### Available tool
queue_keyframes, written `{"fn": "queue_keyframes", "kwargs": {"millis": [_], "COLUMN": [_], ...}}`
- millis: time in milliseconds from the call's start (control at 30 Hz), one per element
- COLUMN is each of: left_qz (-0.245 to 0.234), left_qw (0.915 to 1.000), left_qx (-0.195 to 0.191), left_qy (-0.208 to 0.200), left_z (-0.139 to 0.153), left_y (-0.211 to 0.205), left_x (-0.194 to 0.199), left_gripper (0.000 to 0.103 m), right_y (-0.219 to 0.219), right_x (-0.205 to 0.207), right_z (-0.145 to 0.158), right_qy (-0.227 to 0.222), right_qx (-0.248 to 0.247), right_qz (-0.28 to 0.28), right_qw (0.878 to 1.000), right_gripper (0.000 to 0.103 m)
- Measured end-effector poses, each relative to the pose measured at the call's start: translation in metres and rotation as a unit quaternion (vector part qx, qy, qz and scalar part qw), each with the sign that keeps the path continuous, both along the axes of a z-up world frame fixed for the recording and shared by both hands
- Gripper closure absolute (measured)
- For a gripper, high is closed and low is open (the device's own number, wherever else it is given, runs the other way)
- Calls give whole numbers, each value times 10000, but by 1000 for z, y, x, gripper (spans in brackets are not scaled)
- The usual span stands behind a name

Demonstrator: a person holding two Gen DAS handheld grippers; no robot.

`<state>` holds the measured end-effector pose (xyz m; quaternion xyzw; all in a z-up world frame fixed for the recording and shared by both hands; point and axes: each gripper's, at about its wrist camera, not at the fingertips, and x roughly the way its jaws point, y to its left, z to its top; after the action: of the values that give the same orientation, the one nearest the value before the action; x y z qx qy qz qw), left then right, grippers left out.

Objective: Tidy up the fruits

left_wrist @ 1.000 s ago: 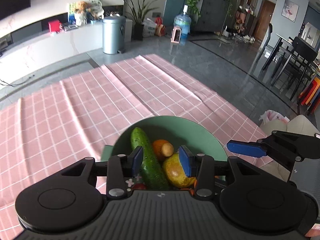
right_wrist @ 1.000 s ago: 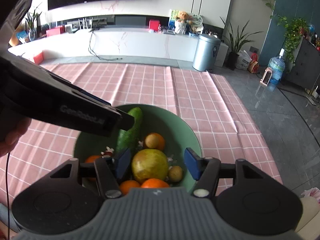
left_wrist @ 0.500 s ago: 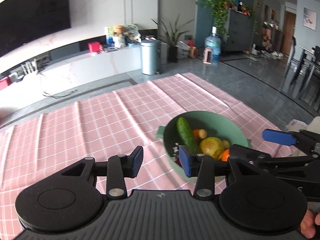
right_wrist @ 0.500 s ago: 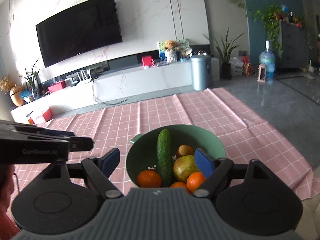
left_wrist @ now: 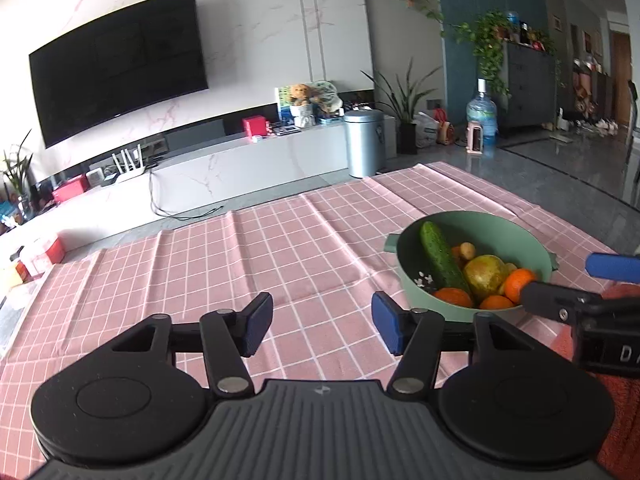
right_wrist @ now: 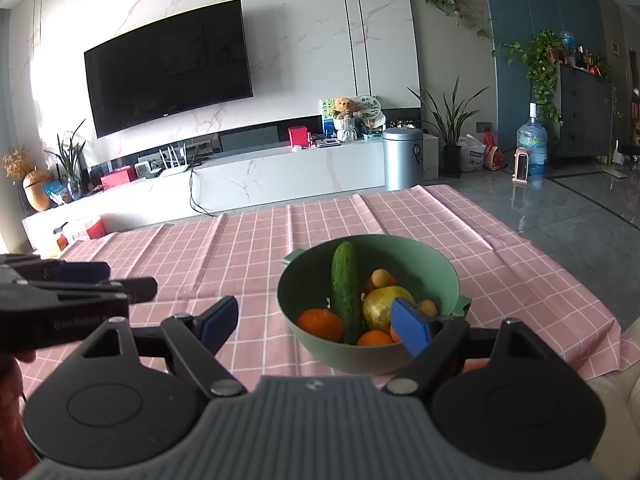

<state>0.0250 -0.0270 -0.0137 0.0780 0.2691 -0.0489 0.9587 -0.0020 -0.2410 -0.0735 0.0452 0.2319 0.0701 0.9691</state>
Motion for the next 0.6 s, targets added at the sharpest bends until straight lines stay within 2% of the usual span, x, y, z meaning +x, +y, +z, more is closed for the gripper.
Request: {"fn": "queue_keyframes", "kwargs": {"millis": [167, 533, 600], "left_qz": [85, 148, 147], "left_qw": [9999, 9988, 9989], "left_qx": [106, 273, 235], "left_qy": [-48, 367, 369], "left_z": [-6, -29, -29], "left_y": [0, 4, 5], "left_x": [-1, -4, -4], "left_gripper": [31, 27, 23], "right_y": [4, 15, 17], "right_x": [-1, 5, 6], "right_z": [-6, -13, -15], "right_qy": [-53, 39, 61], "right_qx": [-74, -326, -346], "right_qz": [-16, 37, 35], "right_qw": [10000, 9995, 9994], "right_gripper": [23, 21, 21]}}
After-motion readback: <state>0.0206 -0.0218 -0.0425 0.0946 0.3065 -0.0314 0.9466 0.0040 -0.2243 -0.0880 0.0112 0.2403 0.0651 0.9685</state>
